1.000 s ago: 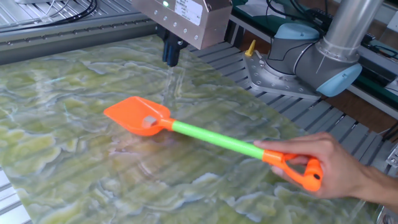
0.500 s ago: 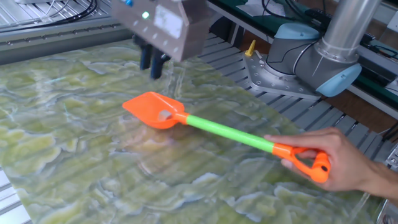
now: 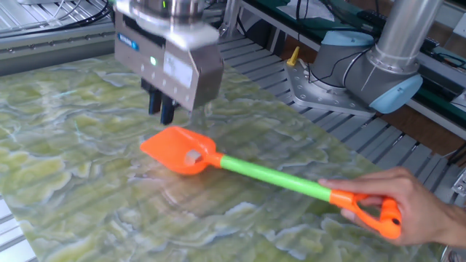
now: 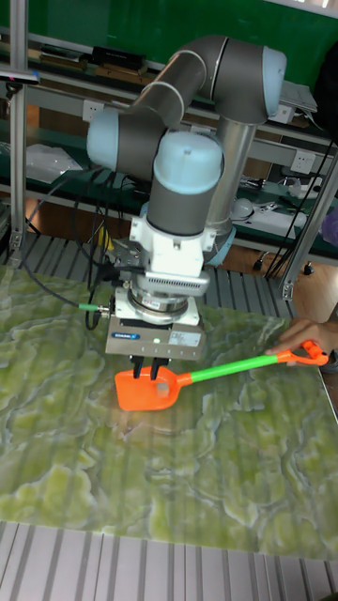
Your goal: Grasp the moving object
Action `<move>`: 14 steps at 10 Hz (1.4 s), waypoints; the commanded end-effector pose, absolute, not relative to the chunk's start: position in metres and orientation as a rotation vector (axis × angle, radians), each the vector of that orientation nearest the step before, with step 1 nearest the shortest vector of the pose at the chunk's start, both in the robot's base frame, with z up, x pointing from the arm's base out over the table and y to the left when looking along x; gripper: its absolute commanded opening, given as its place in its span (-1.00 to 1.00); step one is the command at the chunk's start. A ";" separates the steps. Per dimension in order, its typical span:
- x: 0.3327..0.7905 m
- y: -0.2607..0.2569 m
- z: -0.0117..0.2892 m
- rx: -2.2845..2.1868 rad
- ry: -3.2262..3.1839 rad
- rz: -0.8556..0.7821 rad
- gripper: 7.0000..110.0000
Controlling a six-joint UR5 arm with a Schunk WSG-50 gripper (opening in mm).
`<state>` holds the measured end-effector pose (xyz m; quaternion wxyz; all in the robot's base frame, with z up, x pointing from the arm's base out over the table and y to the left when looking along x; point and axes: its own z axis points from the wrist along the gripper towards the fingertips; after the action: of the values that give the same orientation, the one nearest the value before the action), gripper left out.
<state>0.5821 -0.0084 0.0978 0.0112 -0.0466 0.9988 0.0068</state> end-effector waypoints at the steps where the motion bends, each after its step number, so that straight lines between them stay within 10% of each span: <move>1: 0.587 0.006 0.076 -0.150 3.097 0.063 -0.71; 6: 0.577 0.039 0.052 -0.156 3.088 0.093 -0.71; 7: 0.569 0.045 0.052 -0.306 3.090 0.142 -0.28; 14: 0.540 0.030 0.061 -0.226 3.095 0.095 -0.28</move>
<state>0.5419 0.0304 0.0593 0.0137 -0.0820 0.9961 0.0291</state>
